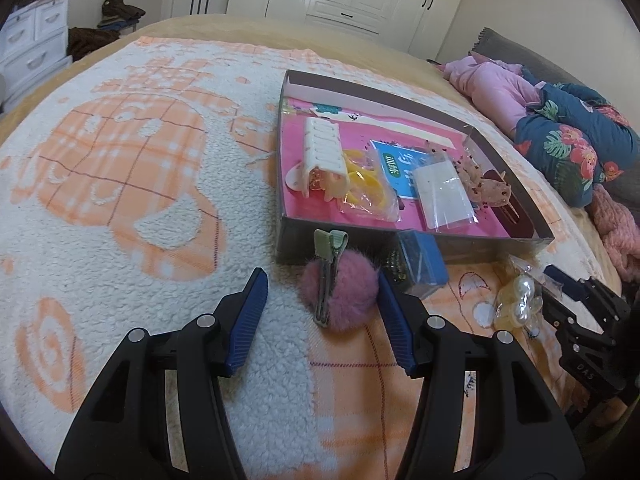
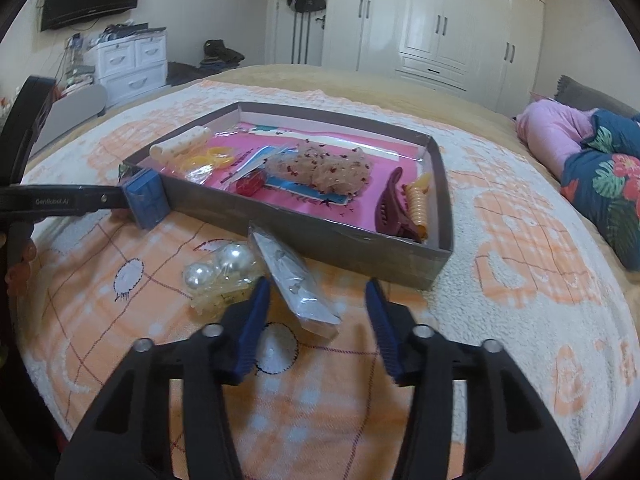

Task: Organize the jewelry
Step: 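Grasp the pink pompom clip with the left tool while the right grasps the clear bag, then lower the pompom clip into the tray with the left tool while the right drops the clear bag there, then withdraw both tools from the tray toward the blue box and pearl clip, then grasp the pearl hair clip with the right tool while the left grasps the blue box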

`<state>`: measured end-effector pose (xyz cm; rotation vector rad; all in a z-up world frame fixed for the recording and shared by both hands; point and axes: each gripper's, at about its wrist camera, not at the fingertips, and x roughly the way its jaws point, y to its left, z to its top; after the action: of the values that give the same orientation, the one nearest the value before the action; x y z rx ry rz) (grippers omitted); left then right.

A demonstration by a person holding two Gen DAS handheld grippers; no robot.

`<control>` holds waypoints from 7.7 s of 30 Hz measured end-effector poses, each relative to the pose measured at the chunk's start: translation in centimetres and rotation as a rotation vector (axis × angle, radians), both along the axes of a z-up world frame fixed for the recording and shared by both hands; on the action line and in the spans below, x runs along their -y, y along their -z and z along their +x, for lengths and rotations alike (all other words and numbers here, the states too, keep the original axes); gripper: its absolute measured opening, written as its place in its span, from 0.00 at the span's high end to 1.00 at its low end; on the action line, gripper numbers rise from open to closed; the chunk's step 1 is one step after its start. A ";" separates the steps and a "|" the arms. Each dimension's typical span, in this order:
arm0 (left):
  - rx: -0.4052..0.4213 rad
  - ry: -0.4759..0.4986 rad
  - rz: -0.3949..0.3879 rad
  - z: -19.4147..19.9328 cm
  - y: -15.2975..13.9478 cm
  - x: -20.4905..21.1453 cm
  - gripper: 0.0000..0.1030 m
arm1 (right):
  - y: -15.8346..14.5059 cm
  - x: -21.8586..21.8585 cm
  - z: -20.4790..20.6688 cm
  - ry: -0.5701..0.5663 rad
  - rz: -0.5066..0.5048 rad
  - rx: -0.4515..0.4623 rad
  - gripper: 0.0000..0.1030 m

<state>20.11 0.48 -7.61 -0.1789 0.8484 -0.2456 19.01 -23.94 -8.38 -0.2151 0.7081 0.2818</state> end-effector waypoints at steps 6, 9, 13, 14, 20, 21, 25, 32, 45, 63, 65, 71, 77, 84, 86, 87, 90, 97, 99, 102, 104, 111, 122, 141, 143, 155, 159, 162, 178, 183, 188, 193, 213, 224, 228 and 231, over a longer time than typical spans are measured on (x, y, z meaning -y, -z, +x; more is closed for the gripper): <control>-0.013 0.002 -0.046 0.4 0.3 -0.4 0.58 | 0.2 -0.7 -0.2 -0.040 -0.008 0.015 0.78; -0.013 0.015 -0.048 0.4 0.3 -0.1 0.70 | 0.1 -0.6 -0.5 -0.042 0.011 0.011 0.79; -0.011 0.033 -0.021 0.3 0.3 0.7 0.77 | -0.2 0.0 -0.9 -0.027 0.048 0.007 0.79; -0.008 0.036 -0.012 0.2 0.3 0.8 0.77 | -0.4 0.2 -1.1 -0.024 0.057 0.007 0.79; 0.017 0.039 0.021 -0.5 -0.4 1.1 0.80 | -1.1 1.1 -1.8 -0.008 0.094 0.009 0.80; 0.023 0.039 0.019 -0.7 -0.6 1.0 0.80 | -1.2 1.2 -1.9 -0.008 0.098 0.008 0.80; 0.047 0.024 0.027 -1.8 -1.4 0.4 0.80 | -1.5 1.4 -2.3 -0.005 0.112 0.010 0.80; 0.076 0.000 0.002 -3.4 -2.9 -0.5 0.80 | -2.4 1.2 -3.2 -0.020 0.136 0.023 0.80; 0.125 0.051 -0.017 -3.9 -5.2 1.8 0.80 | -4.4 1.2 -3.8 -0.022 0.156 0.076 0.80; 0.144 0.138 -0.026 -0.8 -6.1 6.4 0.80 | -4.9 3.5 -1.7 0.053 0.163 0.095 0.80; 0.145 0.144 -0.027 -0.2 -6.1 6.8 0.80 | -4.9 3.6 -1.5 0.055 0.161 0.095 0.80; 0.141 0.155 -0.038 1.4 -6.0 7.4 0.80 | -5.1 3.8 -0.2 0.069 0.156 0.097 0.80; 0.133 0.148 -0.048 2.8 -6.0 7.1 0.80 | -5.5 3.8 1.3 0.081 0.152 0.103 0.80; 0.128 0.142 -0.052 4.6 -5.9 6.9 0.80 | -5.8 3.0 3.2 0.083 0.142 0.097 0.80; 0.129 0.137 -0.050 5.1 -5.8 6.8 0.80 | -5.8 2.5 4.1 0.078 0.136 0.090 0.80; 0.128 0.134 -0.052 5.3 -5.7 6.8 0.80 | -5.7 2.4 4.5 0.080 0.138 0.083 0.80; 0.128 0.128 -0.053 5.9 -5.6 6.5 0.79 | -5.4 1.9 5.8 0.076 0.147 0.065 0.80; 0.101 0.110 -0.043 7.3 -4.4 5.9 0.79 | -4.6 0.3 8.7 0.067 0.132 0.039 0.80; 0.093 0.104 -0.041 7.5 -4.0 5.8 0.79 | -4.2 -0.1 9.5 0.069 0.125 0.030 0.80; 0.084 0.098 -0.036 7.8 -3.6 5.7 0.79 | -3.5 -0.5 10.7 0.077 0.111 0.016 0.80; 0.079 0.094 -0.031 8.0 -3.3 5.6 0.79 | -3.0 -0.7 11.5 0.085 0.100 0.002 0.80; 0.062 0.088 -0.027 8.4 -2.6 5.5 0.79 | -2.2 -1.1 12.3 0.100 0.098 -0.026 0.75; 0.065 0.081 -0.023 8.1 -2.8 5.7 0.68 | -2.9 0.5 9.4 0.118 0.153 -0.003 0.51; 0.136 0.076 -0.024 4.2 -5.4 5.5 0.43 | -4.7 1.6 2.7 0.100 0.203 0.028 0.38; 0.144 0.072 -0.019 3.5 -5.6 5.4 0.39 | -4.8 1.3 2.1 0.087 0.198 0.031 0.37; 0.152 0.030 -0.003 0.9 -5.8 3.8 0.26 | -4.3 -0.1 0.0 0.033 0.175 0.014 0.35; 0.146 0.021 0.004 0.0 -5.6 3.2 0.26 | -3.9 -0.7 -0.5 0.015 0.166 -0.001 0.35; 0.135 0.016 0.013 -0.4 -5.3 2.8 0.26 | -3.5 -1.1 -0.6 0.000 0.161 -0.022 0.35; 0.043 0.021 0.043 -2.4 -2.6 1.4 0.26 | 0.0 -3.6 0.5 -0.043 0.099 -0.088 0.35; 0.022 0.049 0.063 -2.0 -1.4 2.4 0.26 | 1.0 -3.6 1.0 -0.032 0.098 -0.105 0.39; 0.019 0.065 0.069 -1.3 -0.7 3.4 0.35 | 1.1 -3.5 1.0 -0.058 0.117 -0.104 0.58; 0.002 0.084 0.056 -0.4 -0.1 4.4 0.65 | 0.9 -3.3 0.5 -0.062 0.120 -0.097 0.59; 0.089 0.139 0.025 -1.9 -3.6 6.0 0.82 | -2.7 0.5 -0.9 0.010 0.184 -0.014 0.59; 0.119 0.153 0.016 0.1 -5.1 7.4 0.82 | -3.8 2.5 0.0 0.065 0.186 0.029 0.59; 0.130 0.155 0.011 1.2 -5.6 7.8 0.82 | -4.4 2.9 0.8 0.077 0.182 0.045 0.59; 0.129 0.150 0.010 2.2 -5.5 7.8 0.82 | -4.8 3.0 1.7 0.085 0.176 0.057 0.59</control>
<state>22.33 -7.33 -2.08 -0.0887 0.7355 -0.3887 20.69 -26.92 -3.54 -0.0251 0.6308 0.2539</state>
